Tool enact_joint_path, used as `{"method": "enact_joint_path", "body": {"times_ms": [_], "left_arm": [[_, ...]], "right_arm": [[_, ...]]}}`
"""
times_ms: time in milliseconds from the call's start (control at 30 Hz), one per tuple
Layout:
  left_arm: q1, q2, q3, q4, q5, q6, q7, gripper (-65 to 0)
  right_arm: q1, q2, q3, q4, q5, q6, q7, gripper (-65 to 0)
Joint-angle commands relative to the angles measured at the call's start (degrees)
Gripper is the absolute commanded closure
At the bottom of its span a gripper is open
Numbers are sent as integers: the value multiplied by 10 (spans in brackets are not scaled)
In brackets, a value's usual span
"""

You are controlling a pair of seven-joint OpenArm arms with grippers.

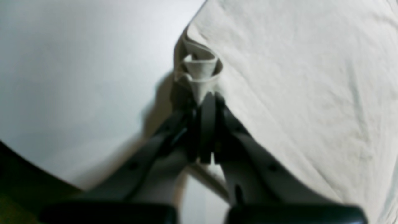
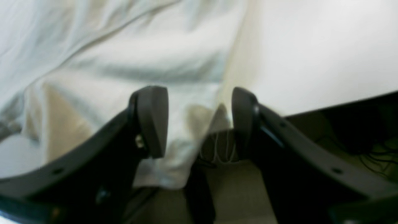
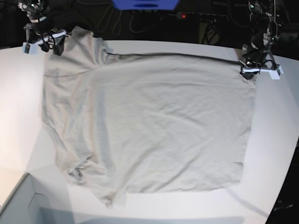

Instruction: Layout the t-shirt on the table in an organized manner, then fold the t-shirt properly

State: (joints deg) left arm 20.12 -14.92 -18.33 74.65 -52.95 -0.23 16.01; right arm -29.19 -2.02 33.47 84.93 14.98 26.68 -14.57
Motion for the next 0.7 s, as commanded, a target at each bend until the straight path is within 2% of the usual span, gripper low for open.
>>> {"method": "enact_joint_path", "body": {"times_ms": [0, 333, 567, 667], "left_arm": [[1, -7, -4, 8, -2, -6, -8, 0], [1, -7, -4, 6, -2, -7, -8, 0], [1, -7, -4, 1, -2, -7, -8, 0], [1, -7, -4, 1, -2, -7, -8, 0]], "right_arm": [[1, 4, 7, 3, 4, -3, 11, -332], [-1, 9, -21, -4, 4, -3, 10, -321], [0, 11, -37, -5, 4, -2, 10, -176], [-3, 11, -37, -5, 4, -2, 10, -69]]}}
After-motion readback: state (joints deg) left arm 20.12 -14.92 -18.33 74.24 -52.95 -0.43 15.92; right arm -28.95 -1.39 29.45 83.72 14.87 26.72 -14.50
